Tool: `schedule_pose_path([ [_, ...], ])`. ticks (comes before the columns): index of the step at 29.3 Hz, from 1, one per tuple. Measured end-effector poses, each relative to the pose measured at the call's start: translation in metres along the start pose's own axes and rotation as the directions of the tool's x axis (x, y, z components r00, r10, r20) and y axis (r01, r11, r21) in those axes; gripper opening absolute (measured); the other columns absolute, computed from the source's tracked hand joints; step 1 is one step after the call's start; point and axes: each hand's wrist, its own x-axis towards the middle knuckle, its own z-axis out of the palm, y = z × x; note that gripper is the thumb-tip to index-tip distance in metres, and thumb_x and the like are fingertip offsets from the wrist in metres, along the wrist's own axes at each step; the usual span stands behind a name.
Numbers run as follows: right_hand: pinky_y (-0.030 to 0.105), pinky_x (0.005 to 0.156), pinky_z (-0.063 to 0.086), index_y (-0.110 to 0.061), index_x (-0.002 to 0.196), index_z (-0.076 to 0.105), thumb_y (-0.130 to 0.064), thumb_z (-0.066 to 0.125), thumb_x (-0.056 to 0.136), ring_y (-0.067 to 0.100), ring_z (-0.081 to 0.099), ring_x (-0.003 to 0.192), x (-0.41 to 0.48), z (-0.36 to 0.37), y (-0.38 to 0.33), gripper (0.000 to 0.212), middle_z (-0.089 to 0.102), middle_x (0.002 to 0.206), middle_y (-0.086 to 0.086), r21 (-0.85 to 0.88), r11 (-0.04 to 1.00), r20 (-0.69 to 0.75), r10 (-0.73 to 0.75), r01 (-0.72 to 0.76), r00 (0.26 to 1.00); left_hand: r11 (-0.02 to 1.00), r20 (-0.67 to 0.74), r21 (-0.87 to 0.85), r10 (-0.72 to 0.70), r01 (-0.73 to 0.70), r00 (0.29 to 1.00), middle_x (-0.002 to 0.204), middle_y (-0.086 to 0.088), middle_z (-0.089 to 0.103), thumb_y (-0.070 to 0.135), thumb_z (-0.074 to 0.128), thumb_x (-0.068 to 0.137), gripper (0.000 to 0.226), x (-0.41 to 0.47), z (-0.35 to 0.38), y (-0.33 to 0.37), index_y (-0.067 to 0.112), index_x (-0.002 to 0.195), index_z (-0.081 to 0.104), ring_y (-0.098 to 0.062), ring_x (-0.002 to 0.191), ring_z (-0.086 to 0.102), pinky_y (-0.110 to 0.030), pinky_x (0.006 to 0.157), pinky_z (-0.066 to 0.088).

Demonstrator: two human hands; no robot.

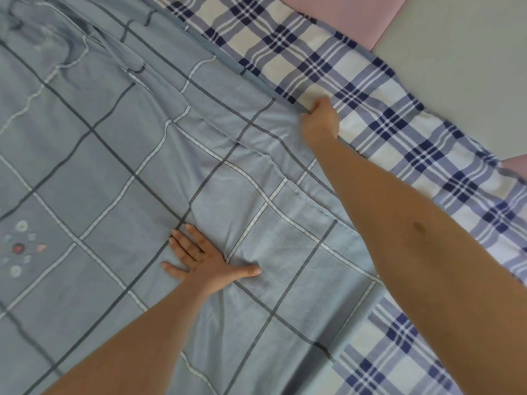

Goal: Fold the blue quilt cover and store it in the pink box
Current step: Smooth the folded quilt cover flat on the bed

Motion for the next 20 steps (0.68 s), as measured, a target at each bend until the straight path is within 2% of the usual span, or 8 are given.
schedule_pose_path([
  [3, 0.048, 0.111, 0.028, -0.014, 0.137, 0.042, -0.024, 0.05, 0.092, 0.029, 0.04, 0.131, -0.046, 0.01, 0.006, 0.047, 0.044, 0.14, 0.01, -0.355, 0.819, -0.121, -0.518, 0.45, 0.847, 1.0, 0.011, -0.004, 0.009, -0.009, 1.0, 0.127, -0.018, -0.06, 0.092, 0.06, 0.03, 0.167, -0.003, 0.0, -0.002, 0.009, 0.111, -0.059, -0.032, 0.123, -0.051, -0.063, 0.102, -0.02],
  [6, 0.061, 0.113, 0.016, -0.019, 0.146, 0.035, -0.039, 0.038, 0.095, 0.038, 0.029, 0.14, -0.125, 0.033, 0.056, 0.055, 0.037, 0.15, 0.011, -0.305, 0.38, 0.241, -0.856, 0.873, 0.456, 1.0, 0.0, -0.008, 0.0, 0.0, 1.0, 0.129, -0.019, -0.058, 0.093, 0.058, 0.028, 0.167, -0.004, 0.0, -0.002, 0.008, 0.113, -0.058, -0.031, 0.125, -0.05, -0.063, 0.103, -0.02],
  [8, 0.067, 0.111, 0.01, -0.033, 0.149, 0.02, -0.055, 0.027, 0.097, 0.032, 0.017, 0.145, -0.138, 0.023, 0.11, 0.057, 0.022, 0.158, 0.001, -0.318, 0.174, 0.505, -0.801, 0.932, 0.322, 1.0, -0.019, -0.012, 0.003, -0.004, 1.0, 0.131, -0.019, -0.056, 0.093, 0.057, 0.027, 0.165, -0.004, -0.001, -0.002, 0.009, 0.112, -0.058, -0.031, 0.126, -0.048, -0.063, 0.104, -0.019],
  [10, 0.073, 0.106, 0.011, -0.043, 0.148, -0.007, -0.067, 0.006, 0.093, 0.024, -0.002, 0.147, -0.11, -0.01, 0.155, 0.062, -0.012, 0.159, -0.01, -0.503, 0.259, 0.533, -0.658, 0.825, 0.532, 1.0, -0.019, -0.021, 0.015, -0.016, 1.0, 0.133, -0.019, -0.054, 0.093, 0.055, 0.025, 0.164, -0.007, 0.0, -0.002, 0.01, 0.112, -0.057, -0.031, 0.128, -0.047, -0.062, 0.104, -0.019],
  [13, 0.072, 0.107, -0.003, -0.042, 0.143, -0.026, -0.068, -0.001, 0.089, 0.029, -0.014, 0.145, -0.072, -0.069, 0.196, 0.066, -0.029, 0.153, -0.009, -0.725, 0.633, 0.225, -0.154, 0.271, 0.962, 0.999, -0.023, -0.024, 0.036, -0.037, 0.999, 0.135, -0.018, -0.053, 0.092, 0.052, 0.023, 0.164, -0.01, 0.003, -0.003, 0.009, 0.115, -0.055, -0.032, 0.129, -0.045, -0.061, 0.104, -0.019],
  [16, 0.067, 0.11, -0.003, -0.027, 0.151, -0.013, -0.057, 0.007, 0.097, 0.033, -0.008, 0.146, -0.088, -0.081, 0.185, 0.065, -0.013, 0.16, 0.003, -0.69, 0.723, -0.034, -0.008, -0.018, 0.999, 0.999, -0.043, -0.022, 0.04, -0.041, 0.998, 0.136, -0.018, -0.052, 0.092, 0.052, 0.023, 0.163, -0.01, 0.006, -0.003, 0.01, 0.114, -0.056, -0.031, 0.129, -0.045, -0.061, 0.104, -0.019],
  [18, 0.063, 0.112, -0.007, -0.021, 0.153, -0.004, -0.047, 0.008, 0.099, 0.033, -0.001, 0.146, -0.117, -0.059, 0.166, 0.061, -0.002, 0.16, 0.008, -0.681, 0.685, 0.07, -0.291, 0.259, 0.954, 0.999, -0.058, -0.023, 0.037, -0.039, 0.998, 0.136, -0.018, -0.052, 0.092, 0.053, 0.026, 0.164, -0.008, 0.007, -0.002, 0.009, 0.118, -0.054, -0.031, 0.129, -0.045, -0.061, 0.104, -0.02],
  [20, 0.068, 0.11, 0.0, -0.026, 0.152, 0.012, -0.05, 0.006, 0.099, 0.033, 0.011, 0.146, -0.153, -0.033, 0.163, 0.059, 0.013, 0.16, 0.004, -0.55, 0.49, 0.419, -0.539, 0.677, 0.731, 0.999, -0.074, -0.017, 0.031, -0.032, 0.997, 0.137, -0.018, -0.051, 0.091, 0.057, 0.03, 0.166, -0.005, 0.009, -0.004, 0.008, 0.125, -0.051, -0.031, 0.13, -0.044, -0.061, 0.104, -0.02],
])
